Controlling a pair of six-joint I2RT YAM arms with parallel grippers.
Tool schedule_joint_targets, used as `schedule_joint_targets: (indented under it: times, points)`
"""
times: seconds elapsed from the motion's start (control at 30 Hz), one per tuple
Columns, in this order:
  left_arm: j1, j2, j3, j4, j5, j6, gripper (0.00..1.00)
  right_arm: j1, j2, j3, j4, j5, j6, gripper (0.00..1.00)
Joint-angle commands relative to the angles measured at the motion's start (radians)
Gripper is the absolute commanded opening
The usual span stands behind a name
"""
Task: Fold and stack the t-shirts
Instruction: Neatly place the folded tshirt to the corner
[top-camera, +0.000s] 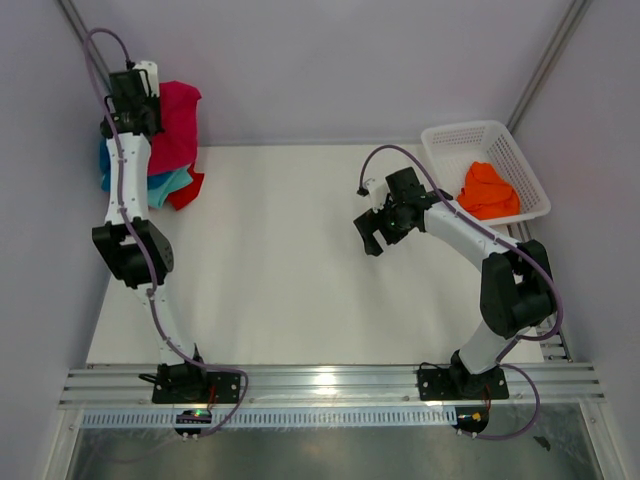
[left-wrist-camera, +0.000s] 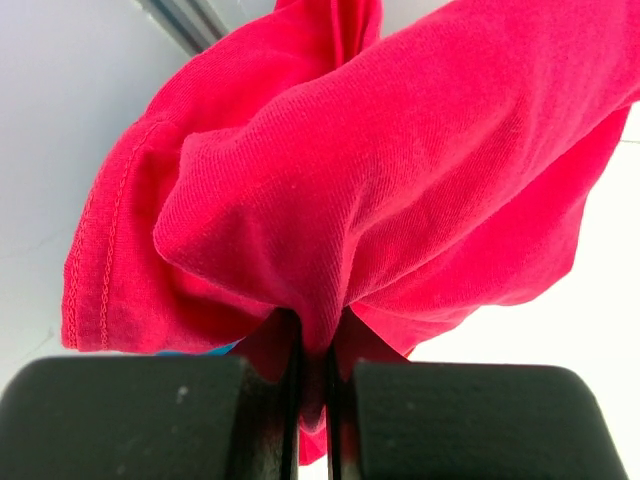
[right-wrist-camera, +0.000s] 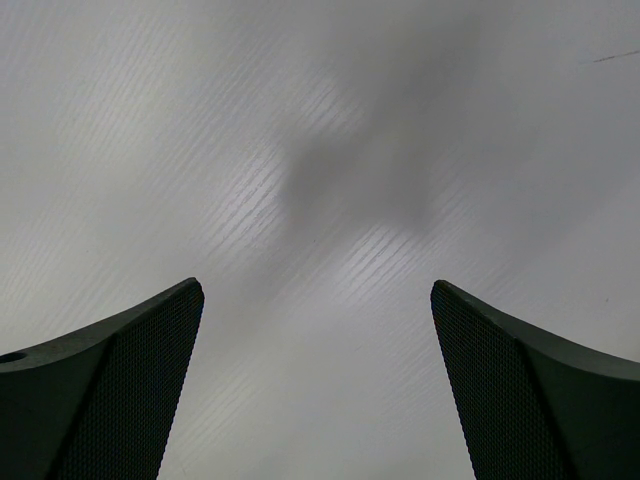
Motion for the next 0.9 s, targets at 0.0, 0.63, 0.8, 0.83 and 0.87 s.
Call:
schedule_joint_targets:
  times: [0.0,0.63,0.8,0.83,0.87]
  points:
    - [0.031,-0.084,-0.027,0.072,-0.010,-0.015,0.00,0.002,-0.030,0.010,0.014,-0.022,0.002,1.00]
    - [0.108,-0.149,-0.311,0.222,-0.096,-0.032,0.00,0.002,-0.039,0.004,0.013,-0.031,0.005,0.99]
    - [0.109,-0.115,-0.394,0.267,-0.116,-0.044,0.00,0.002,-0.037,0.004,0.013,-0.025,0.004,0.99]
    - [0.108,-0.106,-0.397,0.271,-0.121,-0.042,0.00,0.002,-0.037,0.002,0.014,-0.025,0.004,0.99]
    - [0.109,-0.091,-0.402,0.276,-0.139,-0.041,0.00,0.002,-0.037,0.002,0.014,-0.023,0.004,1.00]
